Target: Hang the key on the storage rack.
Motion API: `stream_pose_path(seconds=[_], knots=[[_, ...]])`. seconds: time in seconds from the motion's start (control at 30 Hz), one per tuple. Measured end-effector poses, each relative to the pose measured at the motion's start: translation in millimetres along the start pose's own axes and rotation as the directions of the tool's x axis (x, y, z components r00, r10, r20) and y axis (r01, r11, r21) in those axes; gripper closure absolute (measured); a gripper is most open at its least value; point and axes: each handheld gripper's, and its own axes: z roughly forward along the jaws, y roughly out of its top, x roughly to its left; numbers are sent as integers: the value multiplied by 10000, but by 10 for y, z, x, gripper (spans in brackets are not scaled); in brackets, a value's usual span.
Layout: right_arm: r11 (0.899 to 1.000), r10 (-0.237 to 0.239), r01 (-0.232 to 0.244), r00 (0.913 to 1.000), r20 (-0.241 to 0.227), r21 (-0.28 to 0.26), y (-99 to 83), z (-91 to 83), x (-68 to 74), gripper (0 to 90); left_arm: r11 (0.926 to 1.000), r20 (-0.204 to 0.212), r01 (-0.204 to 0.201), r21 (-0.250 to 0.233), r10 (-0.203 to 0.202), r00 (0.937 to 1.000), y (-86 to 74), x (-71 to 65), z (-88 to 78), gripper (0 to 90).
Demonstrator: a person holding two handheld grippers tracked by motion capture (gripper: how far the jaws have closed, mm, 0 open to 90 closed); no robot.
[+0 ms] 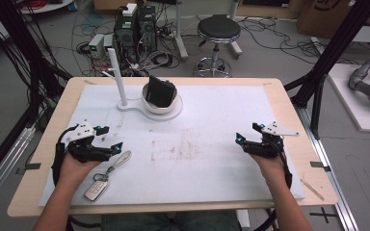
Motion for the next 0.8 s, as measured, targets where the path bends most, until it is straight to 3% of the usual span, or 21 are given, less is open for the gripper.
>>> stream_pose_path(seconds=[0.37, 0.5, 0.63, 0.8], knots=[[9996, -267, 267, 9995, -152, 13, 40, 62, 53, 197, 9991, -78, -137, 404, 140, 9999, -32, -101, -45, 174], [9997, -245, 246, 9994, -228, 15, 50, 84, 51, 197, 9979, 246, 69, 641, -85, 9997, -100, -138, -59, 174], [9997, -220, 222, 9994, -270, 49, 55, 99, 60, 197, 9957, 317, 242, 893, -271, 9991, -167, -144, -87, 175], [9995, -274, 279, 9989, -369, 121, 54, 127, 59, 197, 9906, 508, 56, 1365, -126, 9986, -201, -188, -70, 177]])
